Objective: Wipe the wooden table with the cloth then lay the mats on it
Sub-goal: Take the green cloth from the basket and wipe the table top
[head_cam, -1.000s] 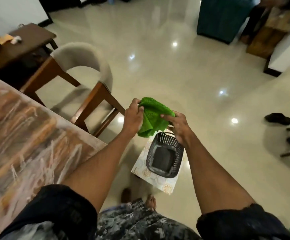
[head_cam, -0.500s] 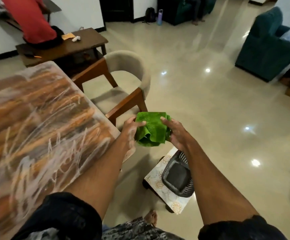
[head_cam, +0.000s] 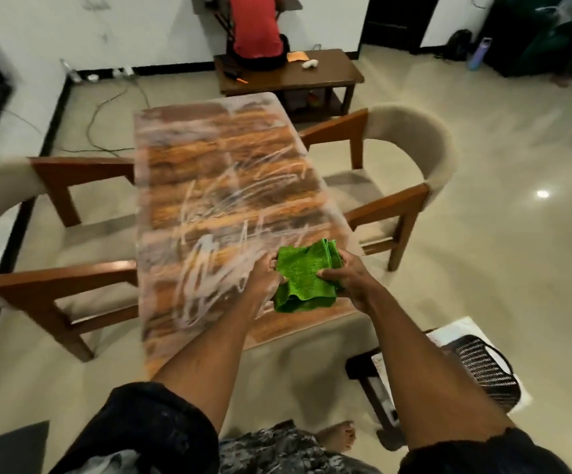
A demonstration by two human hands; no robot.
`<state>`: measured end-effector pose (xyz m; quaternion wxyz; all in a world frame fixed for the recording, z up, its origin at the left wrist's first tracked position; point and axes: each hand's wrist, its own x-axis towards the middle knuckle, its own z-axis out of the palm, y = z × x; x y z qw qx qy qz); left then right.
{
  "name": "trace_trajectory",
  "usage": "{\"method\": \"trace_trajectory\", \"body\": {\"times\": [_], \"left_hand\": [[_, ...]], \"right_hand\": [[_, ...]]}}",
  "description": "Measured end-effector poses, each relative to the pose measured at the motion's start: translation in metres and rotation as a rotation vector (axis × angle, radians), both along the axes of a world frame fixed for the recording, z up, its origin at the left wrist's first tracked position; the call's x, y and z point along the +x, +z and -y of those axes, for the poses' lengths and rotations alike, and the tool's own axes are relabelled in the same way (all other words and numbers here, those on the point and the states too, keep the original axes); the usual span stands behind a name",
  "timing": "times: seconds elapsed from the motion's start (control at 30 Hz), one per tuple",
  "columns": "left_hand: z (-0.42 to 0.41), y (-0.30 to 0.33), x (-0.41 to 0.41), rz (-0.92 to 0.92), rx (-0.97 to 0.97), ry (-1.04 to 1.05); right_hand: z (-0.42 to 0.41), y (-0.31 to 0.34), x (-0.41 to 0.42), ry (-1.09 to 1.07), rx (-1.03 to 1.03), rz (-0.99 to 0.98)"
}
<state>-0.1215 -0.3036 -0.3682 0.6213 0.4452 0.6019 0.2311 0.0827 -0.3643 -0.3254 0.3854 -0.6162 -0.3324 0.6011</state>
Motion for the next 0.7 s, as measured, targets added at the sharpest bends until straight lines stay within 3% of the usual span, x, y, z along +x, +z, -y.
{"method": "trace_trajectory", "body": {"times": [0.33,0.63,0.7], "left_hand": [[0.066,-0.046,-0.214,-0.139,0.040,0.244],[0.088,-0.089,-0.282,-0.256,0.055,0.329],[0.091,-0.099,-0.292,-0.264,0.016,0.326]], "right_hand": [[-0.012,-0.050,-0.220,0.298,-0.086,0.134],[-0.023,-0.110,-0.297,0.513,0.008,0.246],[-0.027,-0.122,-0.303,0.569,0.034,0.499]]}}
